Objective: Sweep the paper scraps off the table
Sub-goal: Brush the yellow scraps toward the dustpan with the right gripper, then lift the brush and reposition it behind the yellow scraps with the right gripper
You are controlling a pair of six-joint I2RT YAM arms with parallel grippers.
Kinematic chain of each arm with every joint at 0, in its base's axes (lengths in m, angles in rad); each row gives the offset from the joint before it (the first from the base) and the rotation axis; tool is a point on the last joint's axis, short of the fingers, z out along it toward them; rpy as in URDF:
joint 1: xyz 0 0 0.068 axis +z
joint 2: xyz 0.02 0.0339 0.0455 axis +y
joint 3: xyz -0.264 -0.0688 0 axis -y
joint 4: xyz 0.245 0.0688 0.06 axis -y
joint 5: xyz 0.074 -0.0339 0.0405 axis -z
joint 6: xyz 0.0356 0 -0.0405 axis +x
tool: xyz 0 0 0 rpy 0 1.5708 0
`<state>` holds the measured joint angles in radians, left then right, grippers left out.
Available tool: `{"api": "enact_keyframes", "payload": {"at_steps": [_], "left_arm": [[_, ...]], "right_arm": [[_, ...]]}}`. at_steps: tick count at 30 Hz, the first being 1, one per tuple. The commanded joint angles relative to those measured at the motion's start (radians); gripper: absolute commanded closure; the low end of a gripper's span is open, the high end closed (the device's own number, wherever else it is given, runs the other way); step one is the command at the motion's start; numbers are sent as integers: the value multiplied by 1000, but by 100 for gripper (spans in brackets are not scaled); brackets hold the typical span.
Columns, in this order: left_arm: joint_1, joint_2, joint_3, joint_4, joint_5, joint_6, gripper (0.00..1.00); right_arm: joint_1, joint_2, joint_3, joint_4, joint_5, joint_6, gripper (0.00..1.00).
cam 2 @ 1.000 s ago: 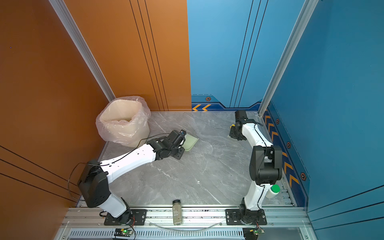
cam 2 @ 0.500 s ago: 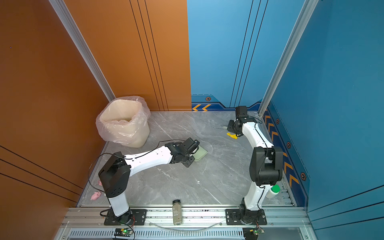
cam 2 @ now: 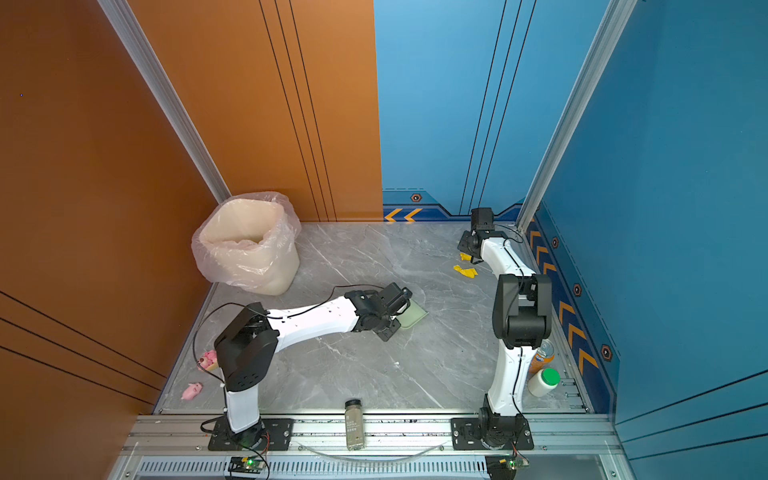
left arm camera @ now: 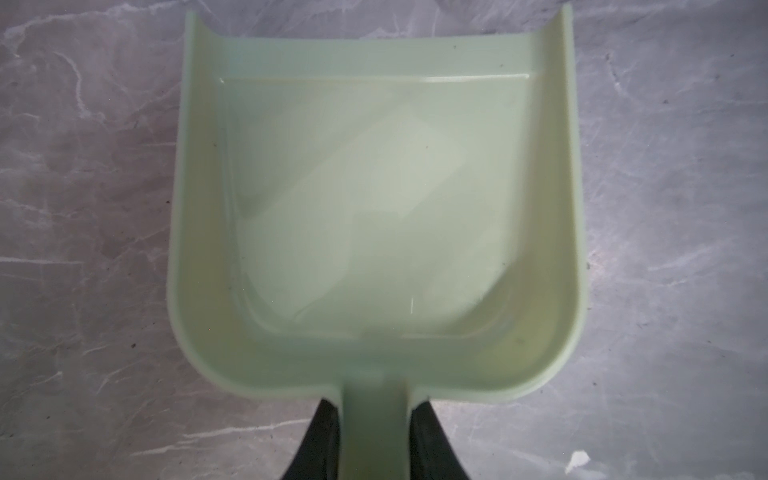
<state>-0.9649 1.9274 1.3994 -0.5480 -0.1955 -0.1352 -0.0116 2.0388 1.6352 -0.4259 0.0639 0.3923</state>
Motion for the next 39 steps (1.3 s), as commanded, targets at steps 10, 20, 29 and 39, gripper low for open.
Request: {"api": "enact_keyframes", "payload": {"at_steps": [10, 20, 29, 39], "left_arm": [[-16, 67, 63, 9, 54, 2, 100], [-45, 90, 69, 35, 71, 21, 100], [-52, 93, 50, 48, 79, -2, 100], [-64, 99, 47, 57, 84, -13, 100]], "right_arm": [[10, -68, -41, -202, 24, -55, 100], [84, -260, -270, -300, -9, 24, 100], [228, -402, -423, -338, -79, 133, 100], [370, -523, -539, -322, -134, 250, 100]]}}
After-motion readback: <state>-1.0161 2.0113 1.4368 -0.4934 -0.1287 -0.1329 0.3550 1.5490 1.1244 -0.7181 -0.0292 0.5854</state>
